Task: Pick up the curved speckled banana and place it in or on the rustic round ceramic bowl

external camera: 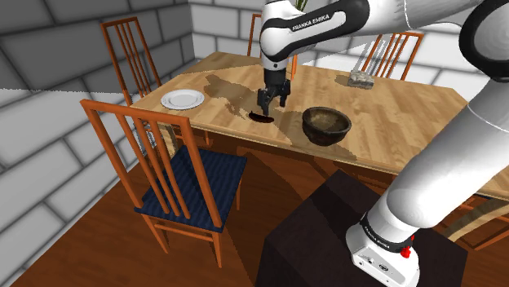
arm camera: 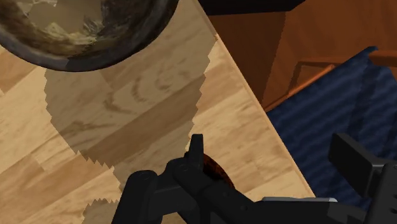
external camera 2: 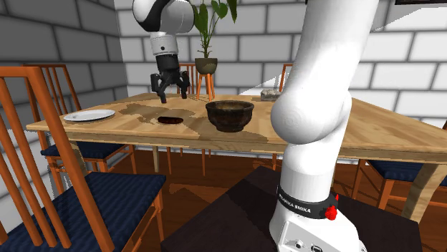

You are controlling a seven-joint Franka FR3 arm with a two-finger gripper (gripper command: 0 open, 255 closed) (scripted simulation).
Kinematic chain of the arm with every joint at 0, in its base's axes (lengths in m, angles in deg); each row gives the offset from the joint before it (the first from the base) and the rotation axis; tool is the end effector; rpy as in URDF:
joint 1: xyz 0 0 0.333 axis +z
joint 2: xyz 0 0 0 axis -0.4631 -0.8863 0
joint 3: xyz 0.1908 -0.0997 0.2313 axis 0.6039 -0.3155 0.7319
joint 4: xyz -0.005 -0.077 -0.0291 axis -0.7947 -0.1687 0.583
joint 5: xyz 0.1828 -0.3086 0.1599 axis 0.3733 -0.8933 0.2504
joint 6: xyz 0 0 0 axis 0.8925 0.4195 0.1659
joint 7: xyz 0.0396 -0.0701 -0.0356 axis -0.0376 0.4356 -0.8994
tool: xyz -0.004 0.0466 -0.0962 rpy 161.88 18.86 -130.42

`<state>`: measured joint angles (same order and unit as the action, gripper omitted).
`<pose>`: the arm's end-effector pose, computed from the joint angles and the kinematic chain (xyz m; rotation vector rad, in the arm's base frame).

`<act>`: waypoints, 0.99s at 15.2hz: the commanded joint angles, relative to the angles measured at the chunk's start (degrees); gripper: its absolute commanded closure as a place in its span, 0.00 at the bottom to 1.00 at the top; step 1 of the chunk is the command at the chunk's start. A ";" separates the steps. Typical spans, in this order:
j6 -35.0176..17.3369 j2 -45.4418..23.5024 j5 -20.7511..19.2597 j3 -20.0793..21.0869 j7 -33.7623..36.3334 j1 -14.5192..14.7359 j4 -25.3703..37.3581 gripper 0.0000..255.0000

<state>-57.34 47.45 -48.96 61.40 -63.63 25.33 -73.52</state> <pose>0.5142 0.0005 0.4478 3.0976 0.0021 -0.1872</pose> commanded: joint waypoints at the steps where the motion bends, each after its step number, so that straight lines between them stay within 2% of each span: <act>1: -1.40 -4.27 -0.29 -0.08 0.15 -0.13 3.17 0.00; 11: -2.90 -25.70 -1.31 -0.86 0.02 -0.63 24.50 0.00; 15: -5.72 -26.41 -1.39 -0.91 0.08 -0.70 22.39 0.00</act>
<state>-62.50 21.48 -50.33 60.51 -63.55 24.65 -51.05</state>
